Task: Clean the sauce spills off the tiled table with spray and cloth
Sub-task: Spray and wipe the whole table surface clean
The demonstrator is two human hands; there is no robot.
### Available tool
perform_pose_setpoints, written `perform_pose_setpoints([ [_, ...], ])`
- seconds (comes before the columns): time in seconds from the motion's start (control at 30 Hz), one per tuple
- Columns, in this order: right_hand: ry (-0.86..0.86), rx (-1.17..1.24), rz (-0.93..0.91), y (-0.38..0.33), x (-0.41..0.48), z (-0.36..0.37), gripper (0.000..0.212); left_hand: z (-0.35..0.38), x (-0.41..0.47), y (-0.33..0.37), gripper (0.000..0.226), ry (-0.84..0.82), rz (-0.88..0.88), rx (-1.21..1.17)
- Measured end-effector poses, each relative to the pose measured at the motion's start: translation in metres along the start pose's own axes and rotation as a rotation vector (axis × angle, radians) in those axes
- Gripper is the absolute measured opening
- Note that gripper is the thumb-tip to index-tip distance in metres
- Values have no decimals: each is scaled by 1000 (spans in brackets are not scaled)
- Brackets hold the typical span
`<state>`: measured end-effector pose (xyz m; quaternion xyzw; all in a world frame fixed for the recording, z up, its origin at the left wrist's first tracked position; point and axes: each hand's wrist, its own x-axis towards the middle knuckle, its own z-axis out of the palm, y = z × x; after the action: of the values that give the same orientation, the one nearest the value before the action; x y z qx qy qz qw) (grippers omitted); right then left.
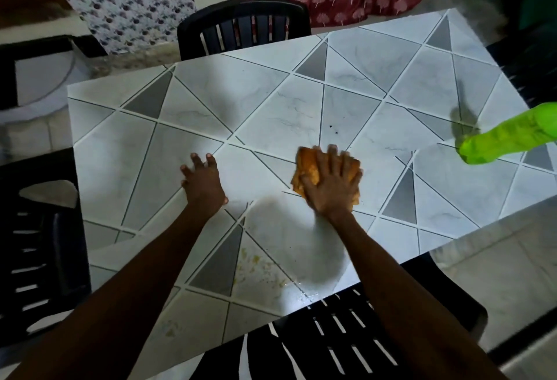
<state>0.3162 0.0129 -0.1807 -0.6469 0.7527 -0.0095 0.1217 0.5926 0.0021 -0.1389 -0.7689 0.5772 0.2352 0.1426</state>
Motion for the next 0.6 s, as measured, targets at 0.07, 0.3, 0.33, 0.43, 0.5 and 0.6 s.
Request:
perform_pose_setpoints([
  [0.07, 7, 39, 101, 29, -20, -4, 76, 3, 0, 3, 114, 21, -11, 32],
  [0.3, -55, 11, -94, -34, -147, 21, 85, 10, -10, 56, 77, 128, 117, 70],
  [0.33, -68, 10, -136, -33, -152, 19, 85, 7, -11, 66, 81, 117, 171, 83],
  [0.43, -71, 8, -115, -2, -144, 9, 83, 3, -9, 83, 84, 30, 238, 109],
  [0.5, -66, -9, -12, 26, -124, 1, 83, 12, -5, 84, 81, 40, 255, 97],
  [0.6, -60, 17, 158, 62, -65, -13, 81, 22, -4, 81, 87, 96, 246, 175],
])
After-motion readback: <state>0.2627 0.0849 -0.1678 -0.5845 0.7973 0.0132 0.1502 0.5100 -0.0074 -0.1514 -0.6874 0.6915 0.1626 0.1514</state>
